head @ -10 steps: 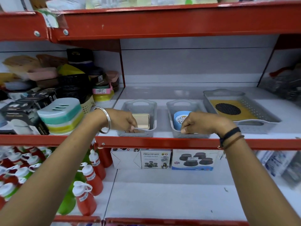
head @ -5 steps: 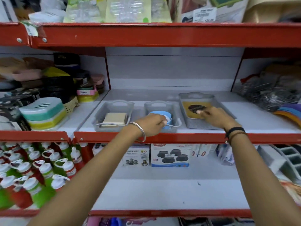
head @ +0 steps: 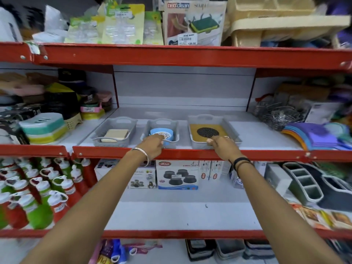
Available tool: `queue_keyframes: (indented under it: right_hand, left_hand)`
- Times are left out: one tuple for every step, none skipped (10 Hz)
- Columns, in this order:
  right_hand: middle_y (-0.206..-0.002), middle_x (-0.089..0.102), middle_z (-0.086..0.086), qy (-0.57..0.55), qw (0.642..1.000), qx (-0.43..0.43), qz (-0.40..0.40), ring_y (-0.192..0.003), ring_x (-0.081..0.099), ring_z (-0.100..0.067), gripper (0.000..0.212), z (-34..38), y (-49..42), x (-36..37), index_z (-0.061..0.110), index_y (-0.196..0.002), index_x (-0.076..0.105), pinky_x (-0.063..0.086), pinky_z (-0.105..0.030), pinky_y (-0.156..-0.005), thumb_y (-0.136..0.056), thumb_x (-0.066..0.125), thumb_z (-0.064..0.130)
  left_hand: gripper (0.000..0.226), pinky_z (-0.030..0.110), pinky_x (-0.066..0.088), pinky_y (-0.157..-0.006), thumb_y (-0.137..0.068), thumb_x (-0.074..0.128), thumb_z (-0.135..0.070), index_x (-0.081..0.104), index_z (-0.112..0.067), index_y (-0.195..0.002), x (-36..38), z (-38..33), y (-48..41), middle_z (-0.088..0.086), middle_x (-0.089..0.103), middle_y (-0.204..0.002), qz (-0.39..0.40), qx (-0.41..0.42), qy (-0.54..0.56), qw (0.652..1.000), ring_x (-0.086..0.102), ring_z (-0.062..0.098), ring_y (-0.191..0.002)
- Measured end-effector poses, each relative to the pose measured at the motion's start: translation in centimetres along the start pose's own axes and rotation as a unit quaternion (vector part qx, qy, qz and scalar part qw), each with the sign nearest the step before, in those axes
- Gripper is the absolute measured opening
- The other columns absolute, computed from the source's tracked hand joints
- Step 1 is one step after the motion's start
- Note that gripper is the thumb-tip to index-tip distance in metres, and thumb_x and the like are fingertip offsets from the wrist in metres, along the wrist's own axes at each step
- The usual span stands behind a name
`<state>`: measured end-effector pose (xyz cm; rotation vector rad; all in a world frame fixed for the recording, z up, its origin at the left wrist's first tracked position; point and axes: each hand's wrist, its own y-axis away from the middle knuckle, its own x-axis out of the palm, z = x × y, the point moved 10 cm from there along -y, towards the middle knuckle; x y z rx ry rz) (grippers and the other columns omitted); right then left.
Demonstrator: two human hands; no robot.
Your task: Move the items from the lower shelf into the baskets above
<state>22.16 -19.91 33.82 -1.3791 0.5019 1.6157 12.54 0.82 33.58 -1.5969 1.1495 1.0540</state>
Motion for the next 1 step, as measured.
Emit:
queue_keyframes:
  right_hand:
    - [-0.118, 0.067, -0.014, -0.055, 0.996, -0.034, -0.055, -0.108, 0.06, -0.032, 0.035, 2.36, 1.42, -2.85, 0.012, -0.114, 0.062, 0.047, -0.044, -0.096, -0.097, 0.043, 0.035]
  left_hand:
    - [0.037, 0.042, 0.037, -0.103, -0.095, 0.041, -0.016, 0.046, -0.004, -0.13, -2.95, -1.07, 1.41, 0.019, 0.052, -0.13, -0.081, 0.046, -0.012, 0.996, 0.048, 0.035, -0.12]
